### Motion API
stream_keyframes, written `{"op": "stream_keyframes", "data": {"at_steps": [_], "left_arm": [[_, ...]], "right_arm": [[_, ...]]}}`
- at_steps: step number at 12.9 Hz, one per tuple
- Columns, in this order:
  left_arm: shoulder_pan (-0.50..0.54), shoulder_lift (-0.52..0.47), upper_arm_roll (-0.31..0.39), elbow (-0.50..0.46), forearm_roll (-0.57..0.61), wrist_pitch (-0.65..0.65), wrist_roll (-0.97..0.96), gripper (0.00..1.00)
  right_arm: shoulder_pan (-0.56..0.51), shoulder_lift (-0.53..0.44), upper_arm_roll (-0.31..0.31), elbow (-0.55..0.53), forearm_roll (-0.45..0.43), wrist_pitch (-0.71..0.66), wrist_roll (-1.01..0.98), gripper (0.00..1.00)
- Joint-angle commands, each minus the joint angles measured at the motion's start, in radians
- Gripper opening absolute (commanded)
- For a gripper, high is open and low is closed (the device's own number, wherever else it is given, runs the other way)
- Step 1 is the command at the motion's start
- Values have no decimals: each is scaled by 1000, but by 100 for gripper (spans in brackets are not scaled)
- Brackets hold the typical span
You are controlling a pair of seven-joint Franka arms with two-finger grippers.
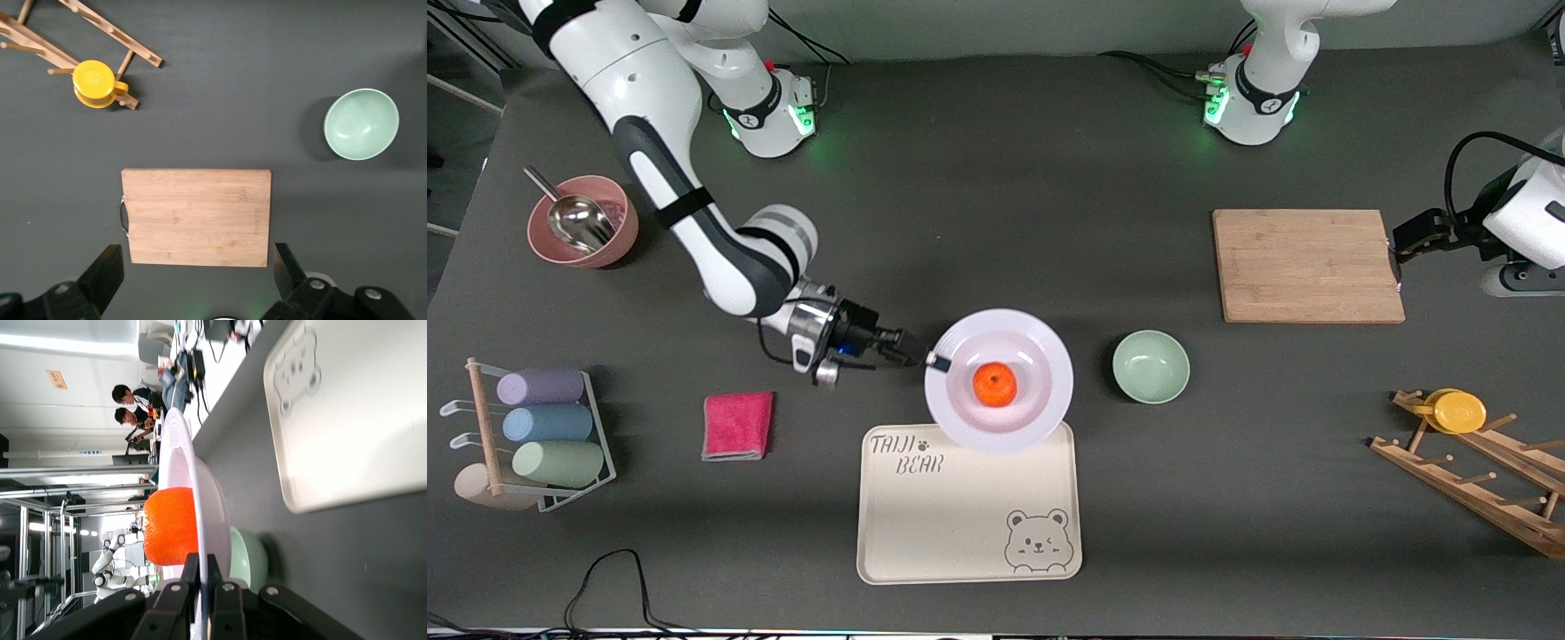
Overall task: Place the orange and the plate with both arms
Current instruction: 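Carry the plate with the right gripper onto the bear tray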
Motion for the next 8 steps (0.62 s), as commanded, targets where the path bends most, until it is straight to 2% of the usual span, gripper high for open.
{"op": "stream_keyframes", "data": {"at_steps": [1,2,5,6,7,8], "left_arm": [[-19,-7,14,-21,-20,27,3,100],[-19,-3,11,-21,-20,43,3,100],[-24,0,8,-21,-22,64,-1,100],[-29,2,8,-21,-22,66,0,100],[-29,0,8,-21,-22,63,0,100],[-29,0,8,-21,-20,60,2,100]], "right_arm": [[6,208,-14,255,-139,8,78,0],[8,262,-23,327,-220,8,123,0],[6,400,-34,531,-614,-2,452,0],[6,446,-34,585,-717,-31,547,0],[6,489,-34,651,-749,-62,578,0],[6,509,-34,671,-752,-65,577,0]]}}
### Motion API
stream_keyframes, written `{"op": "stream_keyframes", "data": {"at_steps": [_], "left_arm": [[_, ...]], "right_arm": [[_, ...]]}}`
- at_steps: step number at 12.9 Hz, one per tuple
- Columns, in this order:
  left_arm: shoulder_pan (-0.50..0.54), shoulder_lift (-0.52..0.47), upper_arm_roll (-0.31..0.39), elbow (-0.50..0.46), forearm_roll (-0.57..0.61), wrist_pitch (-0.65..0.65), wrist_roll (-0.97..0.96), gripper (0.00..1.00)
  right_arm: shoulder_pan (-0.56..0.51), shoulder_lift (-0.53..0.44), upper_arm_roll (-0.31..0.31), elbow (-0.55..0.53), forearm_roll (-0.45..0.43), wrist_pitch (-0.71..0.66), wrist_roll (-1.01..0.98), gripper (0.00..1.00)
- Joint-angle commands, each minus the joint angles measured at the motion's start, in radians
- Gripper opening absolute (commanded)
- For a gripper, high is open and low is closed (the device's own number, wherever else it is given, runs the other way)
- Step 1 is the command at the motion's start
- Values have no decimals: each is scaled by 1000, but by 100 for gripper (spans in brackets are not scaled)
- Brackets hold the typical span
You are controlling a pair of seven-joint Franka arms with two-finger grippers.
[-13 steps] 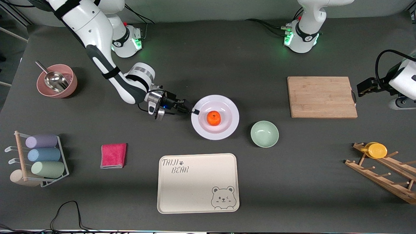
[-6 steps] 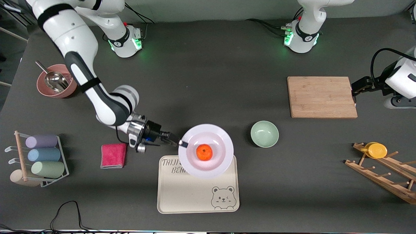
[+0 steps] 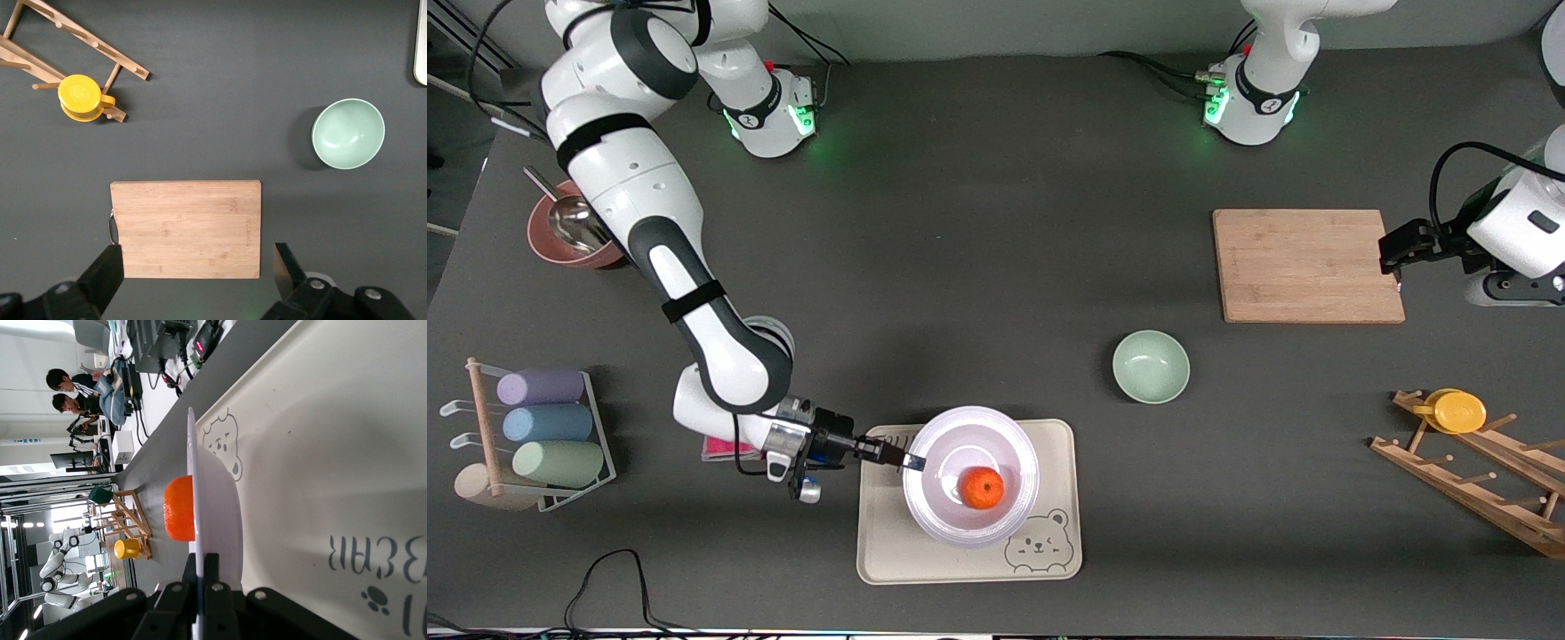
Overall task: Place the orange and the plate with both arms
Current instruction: 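Carry the plate with the right gripper onto the bear tray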
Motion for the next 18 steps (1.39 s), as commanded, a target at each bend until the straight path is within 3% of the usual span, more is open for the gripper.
{"op": "stream_keyframes", "data": {"at_steps": [1,5,11,12,13,15,18], "left_arm": [[-9,-9,9,-9,-9,10,8,100],[-12,-5,9,-9,-5,-7,14,100],[-38,38,6,-9,-1,-15,10,100],[-40,38,6,-6,5,-31,7,100],[-39,37,6,-3,7,-38,8,100],[-37,37,6,-2,7,-35,14,100],[-42,40,6,7,10,-12,11,100]], "right_arm": [[11,91,7,136,-51,-36,57,0],[11,140,1,190,-62,-36,38,0],[18,176,-18,220,-152,-36,23,1],[20,176,-18,219,-154,-36,27,60],[20,176,-18,213,-158,-36,23,100],[18,169,-19,213,-245,-36,37,100],[9,153,-56,213,-498,-62,38,100]]}}
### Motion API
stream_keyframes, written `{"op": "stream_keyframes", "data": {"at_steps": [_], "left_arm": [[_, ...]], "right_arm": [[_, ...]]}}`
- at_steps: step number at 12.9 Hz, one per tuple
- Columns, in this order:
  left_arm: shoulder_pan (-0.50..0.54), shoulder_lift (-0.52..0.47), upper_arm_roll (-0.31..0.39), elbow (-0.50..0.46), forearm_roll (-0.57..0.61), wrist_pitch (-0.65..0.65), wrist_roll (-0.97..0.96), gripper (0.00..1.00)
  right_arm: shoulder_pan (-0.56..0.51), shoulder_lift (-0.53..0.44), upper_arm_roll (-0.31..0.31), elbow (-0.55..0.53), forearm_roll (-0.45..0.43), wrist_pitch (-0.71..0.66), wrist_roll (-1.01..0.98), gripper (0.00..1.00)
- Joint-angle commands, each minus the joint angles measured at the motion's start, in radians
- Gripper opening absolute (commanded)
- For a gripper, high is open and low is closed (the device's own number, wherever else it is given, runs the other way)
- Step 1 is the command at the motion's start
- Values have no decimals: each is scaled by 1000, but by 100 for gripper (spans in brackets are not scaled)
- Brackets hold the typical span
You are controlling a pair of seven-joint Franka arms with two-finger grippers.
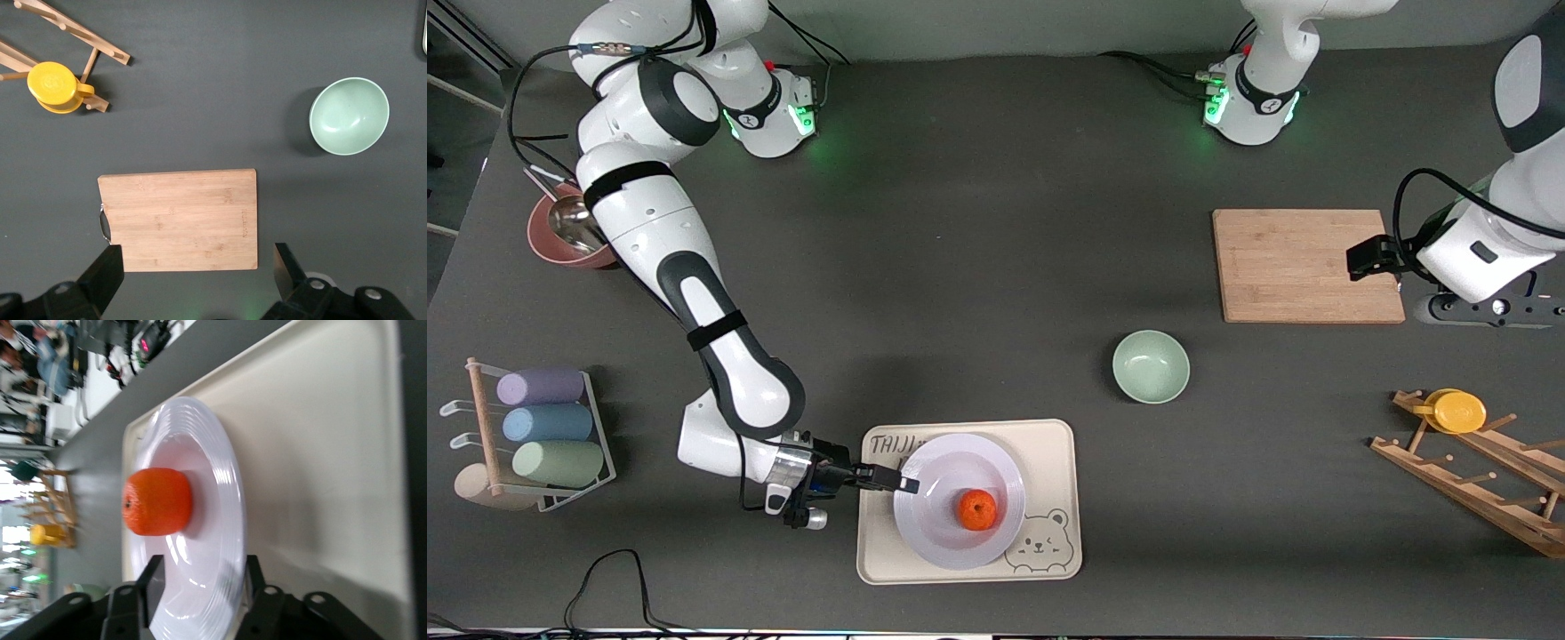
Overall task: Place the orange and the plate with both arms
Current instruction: 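Open the right gripper and release the plate on the tray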
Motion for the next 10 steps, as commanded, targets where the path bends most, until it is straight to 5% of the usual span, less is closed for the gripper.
{"op": "stream_keyframes", "data": {"at_steps": [1,6,10], "left_arm": [[-12,-6,8,13,9,4,11,100],[-14,-4,8,13,10,30,6,100],[-9,-6,8,13,10,32,12,100]], "right_arm": [[2,-10,-29,34,-161,-91,33,100],[9,-76,-77,127,-384,-308,287,100],[-1,-244,-93,56,-515,-409,370,100]]}}
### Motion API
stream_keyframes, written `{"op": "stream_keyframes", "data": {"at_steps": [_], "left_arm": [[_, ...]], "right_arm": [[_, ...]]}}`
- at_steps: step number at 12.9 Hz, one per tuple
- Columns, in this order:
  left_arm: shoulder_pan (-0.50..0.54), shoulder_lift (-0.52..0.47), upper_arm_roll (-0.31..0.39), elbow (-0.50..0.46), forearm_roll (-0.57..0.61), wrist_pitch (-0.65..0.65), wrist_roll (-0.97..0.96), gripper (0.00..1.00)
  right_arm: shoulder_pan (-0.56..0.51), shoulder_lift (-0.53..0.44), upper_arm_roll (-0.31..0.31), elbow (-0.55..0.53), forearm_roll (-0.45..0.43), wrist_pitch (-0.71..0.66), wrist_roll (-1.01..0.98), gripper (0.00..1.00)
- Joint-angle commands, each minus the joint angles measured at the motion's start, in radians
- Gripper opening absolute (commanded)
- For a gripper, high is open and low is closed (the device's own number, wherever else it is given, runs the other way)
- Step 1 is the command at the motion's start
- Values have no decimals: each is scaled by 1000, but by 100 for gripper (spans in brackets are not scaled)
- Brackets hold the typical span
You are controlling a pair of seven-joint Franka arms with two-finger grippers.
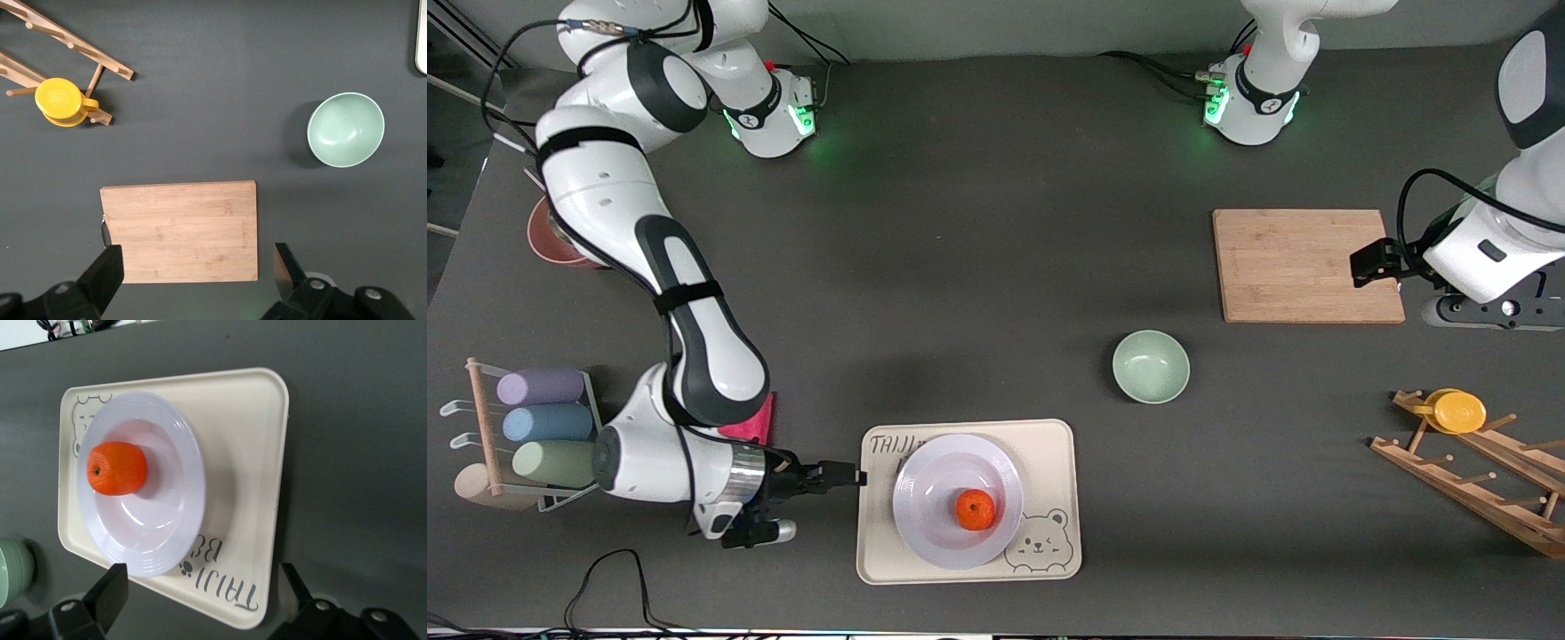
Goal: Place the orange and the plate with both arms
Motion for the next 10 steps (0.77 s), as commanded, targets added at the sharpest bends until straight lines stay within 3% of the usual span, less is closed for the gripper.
{"op": "stream_keyframes", "data": {"at_steps": [1,3,5,7,10], "left_arm": [[-10,-6,10,6,9,4,14,100],[-9,-7,10,9,9,6,15,100],[-9,-9,7,9,9,6,14,100],[-9,-12,7,9,9,1,14,100],[-9,-12,7,9,9,-4,14,100]], "right_arm": [[6,-186,-60,-151,-47,-70,91,100],[-5,-443,-76,-408,-54,-86,188,100],[-28,-662,-76,-613,-132,-98,191,100],[-24,-805,-117,-692,-200,-176,185,100],[9,-934,-206,-690,-214,-342,188,100]]}}
